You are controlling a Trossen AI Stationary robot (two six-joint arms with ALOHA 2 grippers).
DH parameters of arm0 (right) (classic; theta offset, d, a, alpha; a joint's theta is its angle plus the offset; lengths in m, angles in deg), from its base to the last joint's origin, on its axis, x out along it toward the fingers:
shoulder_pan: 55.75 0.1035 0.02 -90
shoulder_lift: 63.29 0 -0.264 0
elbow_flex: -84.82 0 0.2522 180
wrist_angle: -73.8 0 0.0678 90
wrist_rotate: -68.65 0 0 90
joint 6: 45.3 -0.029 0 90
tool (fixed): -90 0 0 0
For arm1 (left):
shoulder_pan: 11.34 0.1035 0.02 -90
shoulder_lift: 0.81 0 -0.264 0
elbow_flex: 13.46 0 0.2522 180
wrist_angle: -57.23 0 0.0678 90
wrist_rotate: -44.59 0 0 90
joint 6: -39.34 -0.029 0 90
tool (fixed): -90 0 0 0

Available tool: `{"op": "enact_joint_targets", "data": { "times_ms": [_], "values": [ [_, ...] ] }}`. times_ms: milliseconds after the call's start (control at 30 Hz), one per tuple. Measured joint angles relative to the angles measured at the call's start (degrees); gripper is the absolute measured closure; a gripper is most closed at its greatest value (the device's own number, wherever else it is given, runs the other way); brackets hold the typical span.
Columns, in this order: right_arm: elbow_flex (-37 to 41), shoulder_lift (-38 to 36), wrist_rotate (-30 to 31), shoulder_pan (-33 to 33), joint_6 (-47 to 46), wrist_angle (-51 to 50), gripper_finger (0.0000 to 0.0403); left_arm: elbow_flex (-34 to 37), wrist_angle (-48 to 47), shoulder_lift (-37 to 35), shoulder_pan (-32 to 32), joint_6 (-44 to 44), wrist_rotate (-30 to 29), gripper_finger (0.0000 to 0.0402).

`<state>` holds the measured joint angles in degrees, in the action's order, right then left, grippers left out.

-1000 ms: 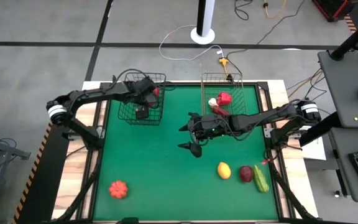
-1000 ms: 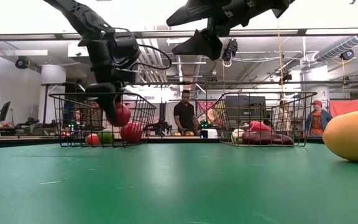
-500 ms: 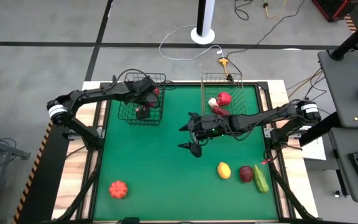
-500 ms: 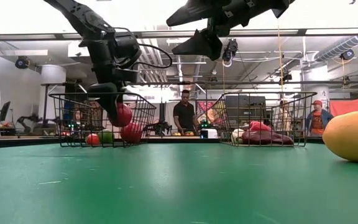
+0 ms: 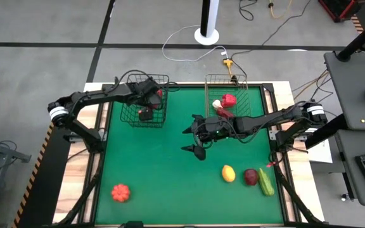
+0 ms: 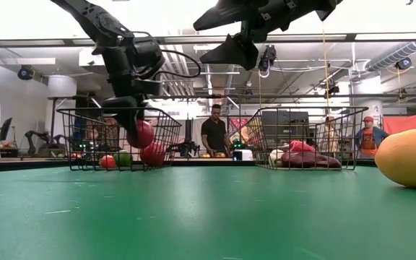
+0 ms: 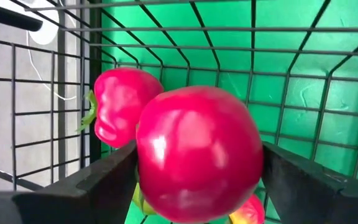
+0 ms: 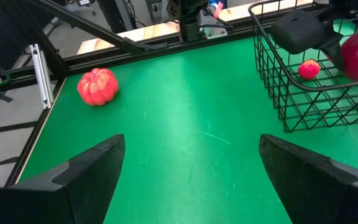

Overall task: Sort produce into baskets
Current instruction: Put the tomato into the black wire basket, then put the lemon into the black wire basket

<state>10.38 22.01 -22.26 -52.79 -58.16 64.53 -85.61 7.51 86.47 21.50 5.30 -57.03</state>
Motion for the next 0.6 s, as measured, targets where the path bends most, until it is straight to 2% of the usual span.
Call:
{"op": "enact_joint_targets", "data": {
  "times_ms": [333, 500, 600],
  "values": [
    [0.0, 0.0, 0.0, 0.0, 0.0, 0.0, 0.0039, 0.0, 1.5, 0.0, 0.0, 0.2, 0.0, 0.0102],
    [0.1, 0.0, 0.0, 0.0, 0.0, 0.0, 0.0039, 0.0, 1.5, 0.0, 0.0, 0.0, -0.4, 0.0081],
    [0.2, 0.0, 0.0, 0.0, 0.0, -0.1, 0.0039, 0.0, 1.4, 0.0, -0.4, -0.8, -3.5, 0.0066]
  ]
}}
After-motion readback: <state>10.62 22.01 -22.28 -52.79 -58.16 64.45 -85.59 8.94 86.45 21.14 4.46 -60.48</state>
